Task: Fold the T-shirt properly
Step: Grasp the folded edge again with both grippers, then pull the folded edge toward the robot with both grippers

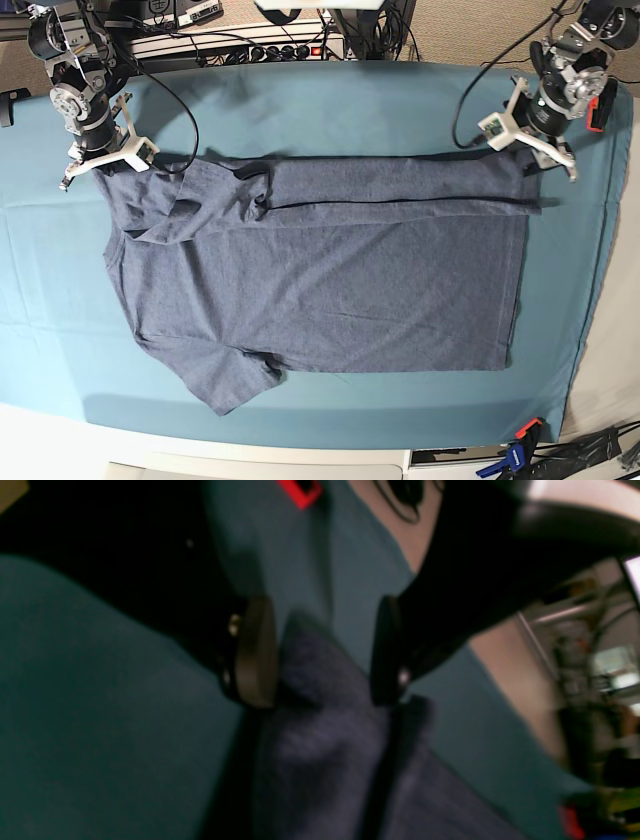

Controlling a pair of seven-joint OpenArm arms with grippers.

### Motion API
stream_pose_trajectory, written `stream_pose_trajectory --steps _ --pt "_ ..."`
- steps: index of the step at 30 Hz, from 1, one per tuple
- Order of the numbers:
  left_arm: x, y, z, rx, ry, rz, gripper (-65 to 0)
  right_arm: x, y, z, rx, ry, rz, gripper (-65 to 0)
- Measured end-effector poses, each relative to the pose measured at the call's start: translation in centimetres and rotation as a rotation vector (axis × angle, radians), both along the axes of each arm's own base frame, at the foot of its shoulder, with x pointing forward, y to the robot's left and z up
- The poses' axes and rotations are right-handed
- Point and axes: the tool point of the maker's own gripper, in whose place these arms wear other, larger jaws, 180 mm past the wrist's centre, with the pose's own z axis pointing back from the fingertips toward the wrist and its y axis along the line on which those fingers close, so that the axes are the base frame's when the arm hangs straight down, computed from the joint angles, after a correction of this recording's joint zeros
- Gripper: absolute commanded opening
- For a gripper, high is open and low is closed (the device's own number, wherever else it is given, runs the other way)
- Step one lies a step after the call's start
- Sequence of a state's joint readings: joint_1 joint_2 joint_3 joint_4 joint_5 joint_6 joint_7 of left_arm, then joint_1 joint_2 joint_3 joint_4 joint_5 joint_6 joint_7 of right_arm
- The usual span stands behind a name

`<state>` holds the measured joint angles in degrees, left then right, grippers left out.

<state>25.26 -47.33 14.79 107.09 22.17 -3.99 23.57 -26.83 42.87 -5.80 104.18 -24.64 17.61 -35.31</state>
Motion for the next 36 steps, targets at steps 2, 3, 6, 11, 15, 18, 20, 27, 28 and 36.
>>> stream_pose_trajectory --steps 2,3,6,11,15,18,20,27,28,36 --pt "0.6 -0.5 -0.5 0.035 -0.036 -0.030 -35.0 0.0 0.0 0.0 0.001 -0.001 -0.001 -65.0" --pt "0.8 -0.8 -0.7 0.045 -0.050 -0.041 -35.0 0.0 0.0 0.0 0.001 -0.001 -0.001 -65.0" --pt "1.6 -1.2 -1.0 0.080 -0.085 -0.062 -35.0 0.0 0.0 0.0 0.000 0.001 0.000 -65.0" --pt "2.1 -1.3 -0.9 0.095 -0.097 -0.055 -36.7 0.0 0.0 0.0 0.001 0.001 -0.001 -65.0" --pt "1.9 -0.7 -1.1 0.110 -0.079 -0.044 -39.7 0.0 0.0 0.0 0.001 0.001 -0.001 -65.0" --pt "1.8 0.5 -1.0 0.144 -0.065 -0.038 -39.7 0.0 0.0 0.0 0.001 0.001 -0.001 -65.0" --pt "1.6 1.4 -1.0 0.160 -0.047 -0.026 -39.7 0.0 0.0 0.0 0.001 0.001 -0.001 -65.0" --pt "1.2 2.7 -1.0 0.166 -0.006 -0.003 -42.7 -0.1 0.0 0.0 -0.001 0.002 -0.003 -65.0" --pt "1.2 2.7 -1.0 0.159 -0.001 0.004 -43.2 -0.1 0.0 0.0 -0.001 0.002 -0.003 -65.0" --pt "0.4 2.2 -1.7 0.134 0.058 0.004 -65.0 -0.1 0.0 -0.1 0.010 0.004 -0.008 -65.0"
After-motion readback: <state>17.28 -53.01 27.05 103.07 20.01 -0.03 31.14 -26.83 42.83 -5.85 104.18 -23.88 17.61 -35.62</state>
